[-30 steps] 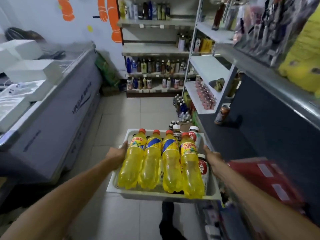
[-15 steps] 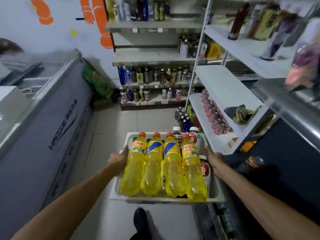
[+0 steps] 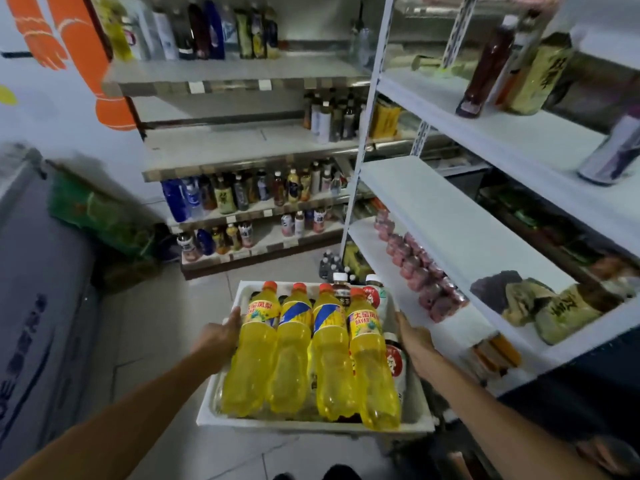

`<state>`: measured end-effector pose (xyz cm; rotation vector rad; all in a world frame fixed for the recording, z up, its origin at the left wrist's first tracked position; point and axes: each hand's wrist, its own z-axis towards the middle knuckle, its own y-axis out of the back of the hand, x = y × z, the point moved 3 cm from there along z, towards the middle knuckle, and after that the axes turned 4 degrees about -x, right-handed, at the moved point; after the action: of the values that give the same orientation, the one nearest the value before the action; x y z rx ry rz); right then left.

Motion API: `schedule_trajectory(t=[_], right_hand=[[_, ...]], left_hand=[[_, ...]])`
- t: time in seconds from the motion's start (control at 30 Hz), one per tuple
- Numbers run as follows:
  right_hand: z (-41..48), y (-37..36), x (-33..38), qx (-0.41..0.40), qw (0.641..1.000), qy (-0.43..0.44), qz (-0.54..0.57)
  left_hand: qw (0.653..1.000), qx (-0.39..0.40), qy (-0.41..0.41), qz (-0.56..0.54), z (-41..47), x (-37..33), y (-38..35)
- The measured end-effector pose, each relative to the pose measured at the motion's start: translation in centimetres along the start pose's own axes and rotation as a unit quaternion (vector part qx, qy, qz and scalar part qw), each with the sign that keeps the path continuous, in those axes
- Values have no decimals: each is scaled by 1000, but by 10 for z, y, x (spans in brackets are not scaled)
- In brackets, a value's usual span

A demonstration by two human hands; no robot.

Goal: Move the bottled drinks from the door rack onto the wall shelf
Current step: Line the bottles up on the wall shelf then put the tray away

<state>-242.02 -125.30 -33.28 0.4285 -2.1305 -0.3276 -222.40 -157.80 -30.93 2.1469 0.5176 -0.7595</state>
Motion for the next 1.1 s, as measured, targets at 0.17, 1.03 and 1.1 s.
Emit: schedule_trajectory(t=[0.17, 1.03, 1.1], right_hand=[[108, -38, 25, -71, 997, 31, 30], [307, -93, 298, -249, 936, -126, 212], [317, -83, 309, -276, 926, -150, 212]], left_hand=[[998, 36, -15, 42, 89, -70, -16], [951, 165, -229, 123, 411, -486, -240], [939, 196, -247, 141, 416, -517, -270]])
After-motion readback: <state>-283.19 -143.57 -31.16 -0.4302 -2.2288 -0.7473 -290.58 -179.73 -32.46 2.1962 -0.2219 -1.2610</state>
